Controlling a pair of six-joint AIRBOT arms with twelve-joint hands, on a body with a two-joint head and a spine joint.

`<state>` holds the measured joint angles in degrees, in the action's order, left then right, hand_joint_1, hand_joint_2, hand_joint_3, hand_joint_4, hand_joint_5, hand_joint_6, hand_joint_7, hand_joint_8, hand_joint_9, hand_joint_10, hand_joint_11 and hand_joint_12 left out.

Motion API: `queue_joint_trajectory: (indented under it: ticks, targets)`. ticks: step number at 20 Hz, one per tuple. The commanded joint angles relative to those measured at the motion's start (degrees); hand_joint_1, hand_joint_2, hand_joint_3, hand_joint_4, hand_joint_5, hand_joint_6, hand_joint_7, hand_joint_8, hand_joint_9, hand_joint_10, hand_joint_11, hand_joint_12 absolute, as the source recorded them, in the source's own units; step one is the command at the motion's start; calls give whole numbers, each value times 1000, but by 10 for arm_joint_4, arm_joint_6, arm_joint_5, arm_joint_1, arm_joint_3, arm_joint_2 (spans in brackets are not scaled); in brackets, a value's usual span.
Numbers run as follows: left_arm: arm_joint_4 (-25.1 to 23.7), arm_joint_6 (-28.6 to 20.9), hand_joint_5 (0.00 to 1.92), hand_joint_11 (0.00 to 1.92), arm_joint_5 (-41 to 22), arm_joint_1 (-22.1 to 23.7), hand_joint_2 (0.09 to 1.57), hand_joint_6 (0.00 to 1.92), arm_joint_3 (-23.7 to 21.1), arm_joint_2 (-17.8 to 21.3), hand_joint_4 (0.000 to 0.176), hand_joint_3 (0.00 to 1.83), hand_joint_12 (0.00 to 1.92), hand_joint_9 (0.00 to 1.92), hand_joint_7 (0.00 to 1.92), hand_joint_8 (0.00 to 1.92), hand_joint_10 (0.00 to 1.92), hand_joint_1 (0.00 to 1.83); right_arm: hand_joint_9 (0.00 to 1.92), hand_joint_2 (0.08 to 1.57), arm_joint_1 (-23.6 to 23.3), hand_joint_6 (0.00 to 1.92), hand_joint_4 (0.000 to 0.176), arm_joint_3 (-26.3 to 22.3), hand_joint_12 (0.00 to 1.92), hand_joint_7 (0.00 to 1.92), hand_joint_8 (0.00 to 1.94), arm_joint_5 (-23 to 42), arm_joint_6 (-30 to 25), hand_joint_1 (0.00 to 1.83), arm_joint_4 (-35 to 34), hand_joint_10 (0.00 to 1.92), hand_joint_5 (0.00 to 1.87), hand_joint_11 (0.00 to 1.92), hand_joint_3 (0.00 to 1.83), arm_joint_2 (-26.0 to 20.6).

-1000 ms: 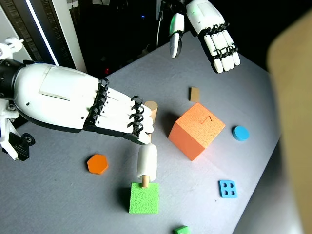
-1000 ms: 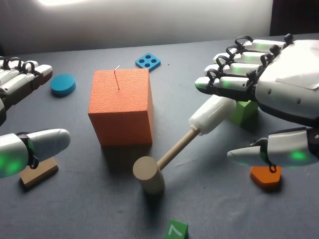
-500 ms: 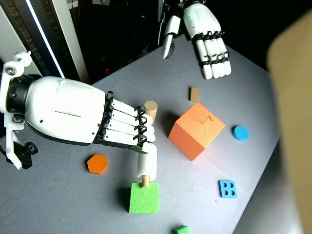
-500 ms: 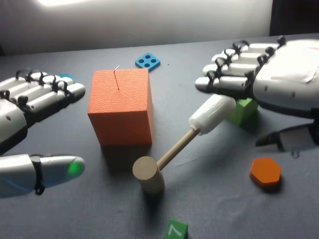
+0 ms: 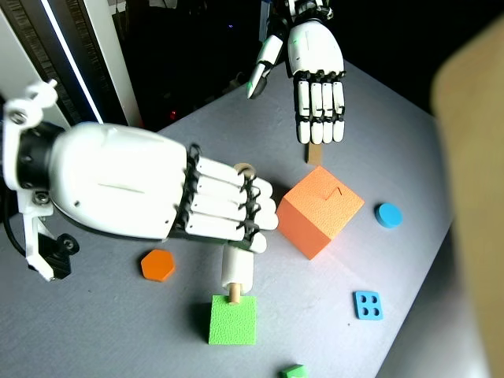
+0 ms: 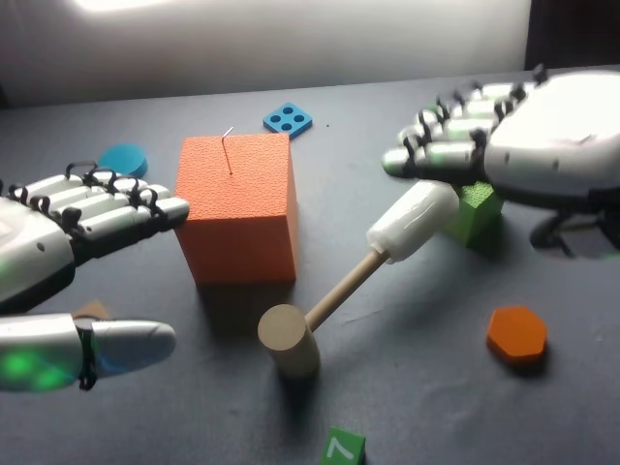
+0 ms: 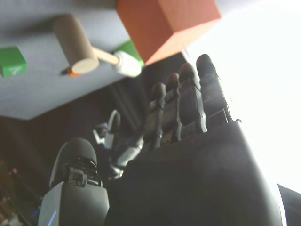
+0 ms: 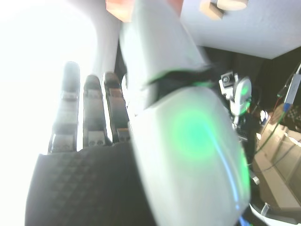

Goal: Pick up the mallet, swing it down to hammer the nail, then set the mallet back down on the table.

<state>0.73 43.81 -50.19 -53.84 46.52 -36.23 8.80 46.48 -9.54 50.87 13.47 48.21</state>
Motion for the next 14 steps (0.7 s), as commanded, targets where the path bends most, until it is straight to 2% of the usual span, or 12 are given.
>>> queue_joint_trajectory:
  ticks: [1,5,9,12,14]
  targets:
    - [-1,-5,89,29,-66,7,1163,0,5,-2,0,0,171,74,78,0,1,0,0,1043,-9,0,0,4,375,16,0,24,3,1502,2,0,56,0,8,3]
    - [-30,-21,101,43,-62,8,1162,3,27,-9,0,0,186,100,98,6,9,0,19,1031,-3,5,0,41,454,47,7,-21,1,1495,2,6,73,0,0,46]
    - [-57,-21,92,28,-58,14,1170,4,46,-20,0,1,188,100,98,5,7,0,28,1015,4,10,0,72,471,56,3,-14,24,1491,2,6,105,0,0,88]
    - [-76,-21,95,38,-58,25,1170,4,58,-30,0,1,198,104,99,4,6,0,12,1012,1,3,0,84,396,39,1,-13,44,1449,2,1,78,0,0,111]
    - [-80,-21,103,30,-57,29,1171,7,63,-36,0,1,199,104,109,7,5,0,15,1000,1,2,0,100,436,34,1,-15,45,1440,2,1,72,0,0,129]
